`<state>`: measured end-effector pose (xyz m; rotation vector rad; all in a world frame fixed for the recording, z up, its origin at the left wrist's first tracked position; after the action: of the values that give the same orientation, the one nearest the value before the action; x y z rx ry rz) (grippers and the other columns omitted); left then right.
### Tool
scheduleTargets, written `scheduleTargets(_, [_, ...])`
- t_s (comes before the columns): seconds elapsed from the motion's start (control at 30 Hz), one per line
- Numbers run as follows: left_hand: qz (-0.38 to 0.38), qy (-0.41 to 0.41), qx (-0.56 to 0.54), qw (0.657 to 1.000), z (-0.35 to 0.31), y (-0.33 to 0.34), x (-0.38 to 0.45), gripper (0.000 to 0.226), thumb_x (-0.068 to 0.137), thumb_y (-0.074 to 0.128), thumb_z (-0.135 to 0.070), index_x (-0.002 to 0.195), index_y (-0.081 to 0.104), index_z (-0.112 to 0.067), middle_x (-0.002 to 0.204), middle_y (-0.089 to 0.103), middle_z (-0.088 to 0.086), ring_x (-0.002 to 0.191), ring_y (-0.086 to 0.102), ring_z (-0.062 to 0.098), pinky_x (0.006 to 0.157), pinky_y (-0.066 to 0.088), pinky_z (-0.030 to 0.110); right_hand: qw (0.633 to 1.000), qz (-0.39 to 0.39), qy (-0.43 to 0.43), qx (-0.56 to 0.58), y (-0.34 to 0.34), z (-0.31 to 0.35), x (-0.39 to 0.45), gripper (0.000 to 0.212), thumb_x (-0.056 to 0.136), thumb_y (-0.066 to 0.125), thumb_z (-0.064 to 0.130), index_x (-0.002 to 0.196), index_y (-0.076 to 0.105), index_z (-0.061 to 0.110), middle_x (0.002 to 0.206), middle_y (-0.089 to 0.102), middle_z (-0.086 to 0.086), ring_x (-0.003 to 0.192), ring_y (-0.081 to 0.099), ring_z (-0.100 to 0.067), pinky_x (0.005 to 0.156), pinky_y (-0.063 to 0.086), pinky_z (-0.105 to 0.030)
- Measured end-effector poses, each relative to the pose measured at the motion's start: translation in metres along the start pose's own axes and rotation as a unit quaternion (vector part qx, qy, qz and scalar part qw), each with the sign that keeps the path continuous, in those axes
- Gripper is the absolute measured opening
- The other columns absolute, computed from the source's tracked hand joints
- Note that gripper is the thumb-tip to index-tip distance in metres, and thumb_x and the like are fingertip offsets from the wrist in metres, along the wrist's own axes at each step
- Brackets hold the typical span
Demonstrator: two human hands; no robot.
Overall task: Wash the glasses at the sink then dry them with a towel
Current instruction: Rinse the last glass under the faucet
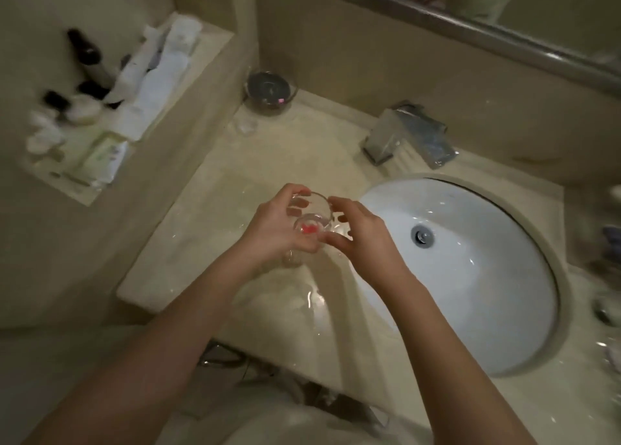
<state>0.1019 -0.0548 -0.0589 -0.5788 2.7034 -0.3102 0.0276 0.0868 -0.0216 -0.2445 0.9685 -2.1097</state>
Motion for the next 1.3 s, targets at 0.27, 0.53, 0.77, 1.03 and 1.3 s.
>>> scheduleTargets(0.27, [0.046,-0.024,-0.115,0.992,-0.038,0.083,0.06,0.08,0.031,0.086,-0.026,0.103,0.057,-0.045,0.114,0.061,-0.002,0.099,0.062,0.011,0.074,0.052,0.018,0.866,-0.345,0.129,0.338,-0.089,-0.07,0.018,0.006,0.096,0.057,0.022,0.097,0.063,0.023,0.092,0.066,0.002,0.086,0.062,-0.014,0.07,0.051,-0.028])
scheduleTargets(0.53, [0.07,-0.056,-0.13,0.987,-0.038,0.141,0.103,0.093,0.027,0.085,-0.026,0.115,0.057,-0.036,0.114,0.06,-0.003,0.096,0.06,0.007,0.071,0.051,0.015,0.871,-0.306,0.177,0.34,-0.141,-0.148,0.116,0.025,0.095,0.06,0.024,0.119,0.064,0.019,0.109,0.063,0.004,0.097,0.058,-0.012,0.071,0.049,-0.024])
scheduleTargets(0.77, [0.065,-0.09,-0.176,0.978,-0.035,0.166,0.113,0.083,0.042,0.083,-0.012,0.117,0.056,-0.033,0.119,0.062,-0.003,0.108,0.063,0.011,0.079,0.055,0.02,0.908,-0.27,0.128,0.293,-0.132,-0.166,0.144,0.012,0.084,0.073,0.02,0.096,0.074,0.019,0.08,0.069,0.012,0.068,0.059,0.002,0.069,0.047,-0.021])
scheduleTargets(1.03, [0.054,-0.118,-0.258,0.957,-0.037,0.174,0.123,0.079,0.045,0.081,-0.004,0.117,0.058,-0.03,0.123,0.062,-0.001,0.11,0.062,0.011,0.081,0.054,0.024,0.899,-0.285,0.117,0.31,-0.134,-0.173,0.153,0.018,0.086,0.07,0.015,0.102,0.074,0.009,0.073,0.063,0.015,0.059,0.055,0.014,0.066,0.045,-0.013])
scheduleTargets(1.3, [0.043,-0.119,-0.268,0.955,-0.038,0.178,0.129,0.077,0.043,0.08,-0.002,0.11,0.057,-0.034,0.123,0.062,0.002,0.113,0.06,0.012,0.089,0.053,0.031,0.896,-0.257,0.128,0.337,-0.138,-0.175,0.154,0.01,0.089,0.068,0.02,0.096,0.072,0.016,0.076,0.066,0.008,0.066,0.056,-0.008,0.06,0.046,-0.018])
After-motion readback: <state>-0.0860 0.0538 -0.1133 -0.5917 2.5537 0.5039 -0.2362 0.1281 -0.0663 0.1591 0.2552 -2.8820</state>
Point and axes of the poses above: each hand's wrist, its own x-axis towards the middle knuckle, its own y-axis out of the palm, z = x × y, the point moved 2 cm from there along x, towards the middle knuckle
